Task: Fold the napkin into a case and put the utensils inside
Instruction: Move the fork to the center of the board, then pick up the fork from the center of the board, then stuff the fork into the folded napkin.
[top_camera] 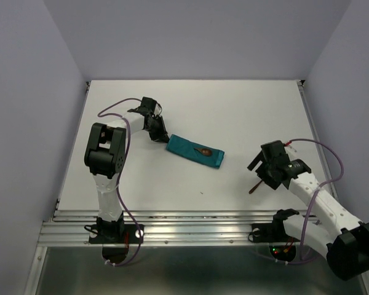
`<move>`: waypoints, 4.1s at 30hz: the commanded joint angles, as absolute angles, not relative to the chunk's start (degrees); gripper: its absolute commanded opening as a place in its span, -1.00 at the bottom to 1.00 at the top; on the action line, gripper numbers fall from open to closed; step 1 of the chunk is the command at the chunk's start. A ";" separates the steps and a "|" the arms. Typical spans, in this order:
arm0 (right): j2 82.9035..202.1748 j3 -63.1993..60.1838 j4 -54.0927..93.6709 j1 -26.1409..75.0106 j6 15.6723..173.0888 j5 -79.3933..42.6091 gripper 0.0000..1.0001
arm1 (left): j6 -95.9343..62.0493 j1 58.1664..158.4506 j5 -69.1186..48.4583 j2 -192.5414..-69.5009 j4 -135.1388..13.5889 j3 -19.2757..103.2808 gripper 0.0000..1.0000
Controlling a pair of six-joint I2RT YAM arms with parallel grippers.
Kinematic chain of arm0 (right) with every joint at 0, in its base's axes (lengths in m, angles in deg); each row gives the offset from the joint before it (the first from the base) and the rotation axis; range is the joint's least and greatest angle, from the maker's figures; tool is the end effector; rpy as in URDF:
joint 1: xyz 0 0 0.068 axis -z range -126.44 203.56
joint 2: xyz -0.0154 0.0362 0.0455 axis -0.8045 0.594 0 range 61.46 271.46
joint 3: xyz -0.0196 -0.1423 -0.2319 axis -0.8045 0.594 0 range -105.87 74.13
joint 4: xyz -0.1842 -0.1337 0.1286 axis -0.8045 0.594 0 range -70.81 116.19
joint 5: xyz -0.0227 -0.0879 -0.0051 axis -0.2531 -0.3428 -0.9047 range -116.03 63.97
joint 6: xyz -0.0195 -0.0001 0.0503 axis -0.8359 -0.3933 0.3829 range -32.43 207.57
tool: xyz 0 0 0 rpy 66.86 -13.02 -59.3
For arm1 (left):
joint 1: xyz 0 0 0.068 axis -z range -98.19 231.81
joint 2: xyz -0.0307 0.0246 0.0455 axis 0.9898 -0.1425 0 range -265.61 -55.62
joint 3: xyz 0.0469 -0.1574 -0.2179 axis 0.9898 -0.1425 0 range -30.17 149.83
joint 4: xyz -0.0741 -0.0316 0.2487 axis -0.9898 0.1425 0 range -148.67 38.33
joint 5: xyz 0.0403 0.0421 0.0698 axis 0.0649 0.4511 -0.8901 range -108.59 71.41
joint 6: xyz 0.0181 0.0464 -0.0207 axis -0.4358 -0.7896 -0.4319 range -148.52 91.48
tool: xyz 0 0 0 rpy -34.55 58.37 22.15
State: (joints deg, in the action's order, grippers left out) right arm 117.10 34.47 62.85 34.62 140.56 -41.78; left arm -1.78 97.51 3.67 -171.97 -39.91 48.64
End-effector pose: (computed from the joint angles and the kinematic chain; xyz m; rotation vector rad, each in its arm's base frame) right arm 0.1712 0.0485 0.2282 0.8395 2.4136 0.1210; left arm 0.4077 -0.1286 0.1594 -0.0970 2.6305 -0.7698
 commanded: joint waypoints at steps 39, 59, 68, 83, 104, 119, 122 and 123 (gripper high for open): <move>145.66 21.66 33.86 39.15 107.88 -35.61 0.48 | -2.77 97.80 0.74 -163.63 -38.19 46.82 -0.64; 154.36 22.54 41.52 40.20 100.48 -33.95 -0.04 | -3.03 97.81 0.39 -164.51 -37.31 48.67 -0.62; 158.92 17.46 42.40 40.20 100.48 -31.05 -0.66 | -2.95 97.81 0.74 -164.95 -37.40 49.02 -0.63; 166.05 7.85 42.48 40.20 104.35 -30.07 -0.23 | -3.12 97.81 0.48 -164.33 -37.40 48.41 -0.62; 153.59 9.79 43.98 36.70 95.15 -35.45 -0.99 | -3.21 97.81 1.18 -165.83 -36.87 50.16 -0.63; 152.77 7.94 48.63 17.19 68.50 -25.76 -0.99 | -2.95 97.89 1.18 -167.59 -37.49 49.29 -0.63; 153.92 8.21 49.34 14.81 66.30 -28.05 -0.99 | -3.03 97.89 1.18 -167.85 -37.58 49.11 -0.63; 154.27 8.21 49.60 14.80 65.86 -28.32 -0.99 | -3.03 97.89 1.18 -167.85 -37.58 49.20 -0.63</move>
